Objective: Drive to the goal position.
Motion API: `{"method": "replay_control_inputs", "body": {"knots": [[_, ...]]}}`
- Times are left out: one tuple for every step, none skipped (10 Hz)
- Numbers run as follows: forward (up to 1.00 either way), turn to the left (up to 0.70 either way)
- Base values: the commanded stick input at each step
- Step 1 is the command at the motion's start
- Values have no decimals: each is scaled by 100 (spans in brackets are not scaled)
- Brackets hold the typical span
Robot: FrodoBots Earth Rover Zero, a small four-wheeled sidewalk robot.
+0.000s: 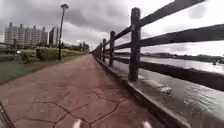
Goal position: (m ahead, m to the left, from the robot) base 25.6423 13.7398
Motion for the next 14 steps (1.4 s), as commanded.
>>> {"method": "replay_control_inputs", "body": {"knots": [[-50,0],[-50,0],[-50,0],[-50,0],[-50,7],[-50,11],[-50,2],[0,50],[0,50],[0,50],[0,50],[0,50],[0,50],[0,50]]}}
